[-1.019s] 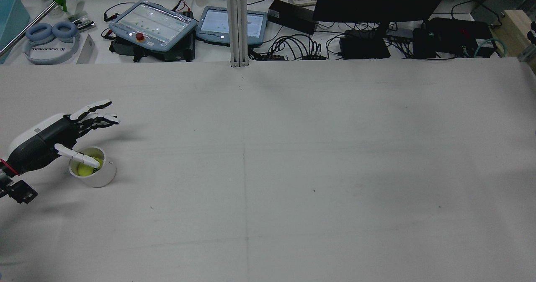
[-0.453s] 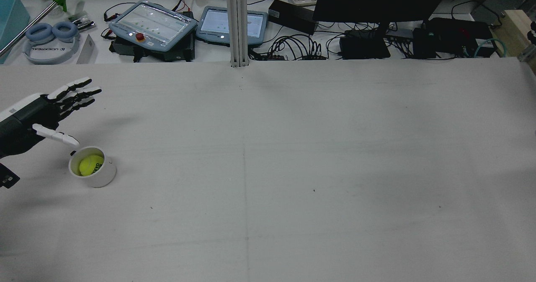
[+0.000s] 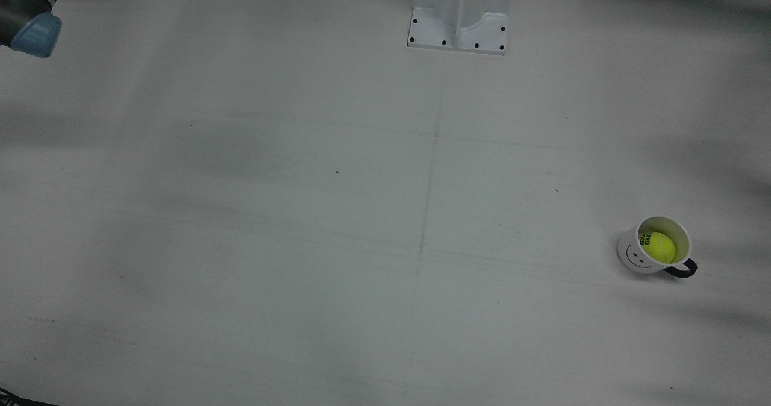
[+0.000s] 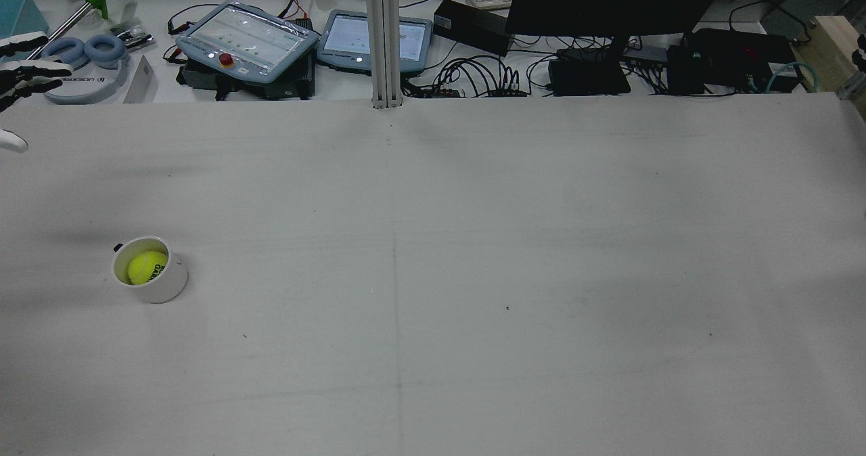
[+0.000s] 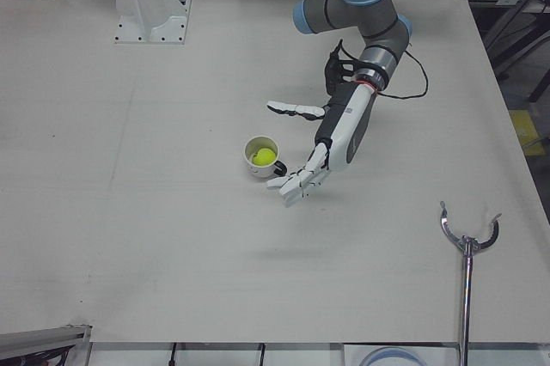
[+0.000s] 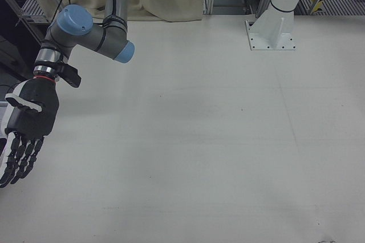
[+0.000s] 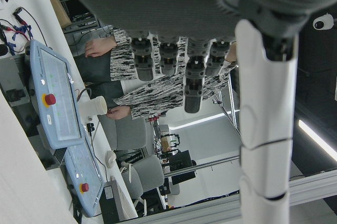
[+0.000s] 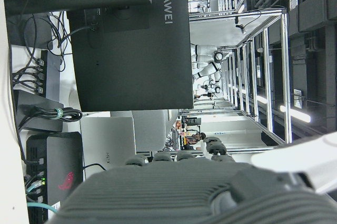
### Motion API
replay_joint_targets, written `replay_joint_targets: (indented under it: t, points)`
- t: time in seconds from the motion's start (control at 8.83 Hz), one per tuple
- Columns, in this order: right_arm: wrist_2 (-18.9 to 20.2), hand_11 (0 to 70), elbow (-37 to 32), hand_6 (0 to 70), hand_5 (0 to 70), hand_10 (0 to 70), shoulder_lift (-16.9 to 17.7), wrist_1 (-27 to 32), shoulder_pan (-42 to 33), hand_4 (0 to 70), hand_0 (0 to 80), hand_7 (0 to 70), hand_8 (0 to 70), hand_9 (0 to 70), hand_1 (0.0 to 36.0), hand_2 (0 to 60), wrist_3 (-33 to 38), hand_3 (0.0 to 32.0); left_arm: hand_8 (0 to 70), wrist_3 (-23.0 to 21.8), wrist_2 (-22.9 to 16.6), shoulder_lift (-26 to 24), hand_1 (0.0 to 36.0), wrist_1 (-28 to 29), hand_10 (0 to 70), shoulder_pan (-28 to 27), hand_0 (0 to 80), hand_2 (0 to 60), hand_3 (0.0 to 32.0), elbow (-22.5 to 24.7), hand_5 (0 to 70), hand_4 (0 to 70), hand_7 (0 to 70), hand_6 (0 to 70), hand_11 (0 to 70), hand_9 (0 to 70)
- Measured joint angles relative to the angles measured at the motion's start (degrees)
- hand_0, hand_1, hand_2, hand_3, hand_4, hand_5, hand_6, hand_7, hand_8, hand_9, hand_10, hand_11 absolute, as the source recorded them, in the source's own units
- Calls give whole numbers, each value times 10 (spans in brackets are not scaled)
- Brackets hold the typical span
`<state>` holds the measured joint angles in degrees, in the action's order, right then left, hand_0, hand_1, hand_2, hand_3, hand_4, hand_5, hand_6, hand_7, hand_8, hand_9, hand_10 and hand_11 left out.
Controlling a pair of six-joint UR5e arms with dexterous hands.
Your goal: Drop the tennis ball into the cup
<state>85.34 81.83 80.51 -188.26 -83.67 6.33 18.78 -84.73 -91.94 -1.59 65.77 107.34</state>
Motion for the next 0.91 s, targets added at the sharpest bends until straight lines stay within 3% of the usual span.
replay_joint_targets:
  t: [0.34,0.45,0.57,0.68,0.79,0.91]
  points:
    - [0,0,0,0,0,0,0,0,0,0,0,0,0,0,0,0,0,0,113,-1,-1,-37,260,-13,108,17,641,8,0,-40,137,78,168,291,186,127]
    - [0,0,0,0,0,0,0,0,0,0,0,0,0,0,0,0,0,0,105,-2,-1,-45,262,-12,108,25,641,4,0,-55,129,77,180,250,186,129]
    - [0,0,0,0,0,0,0,0,0,0,0,0,0,0,0,0,0,0,110,-5,-4,-48,271,-11,109,32,657,18,0,-63,135,78,183,275,187,129]
    - [0,0,0,0,0,0,0,0,0,0,0,0,0,0,0,0,0,0,100,-7,-6,-51,278,-11,107,35,664,22,0,-67,129,73,182,232,185,127]
    - [0,0,0,0,0,0,0,0,0,0,0,0,0,0,0,0,0,0,111,-7,-8,-56,269,-11,107,36,650,24,0,-71,139,76,174,290,184,126]
    - [0,0,0,0,0,0,0,0,0,0,0,0,0,0,0,0,0,0,112,-8,-9,-62,267,-11,104,37,648,20,0,-76,138,79,179,293,180,127]
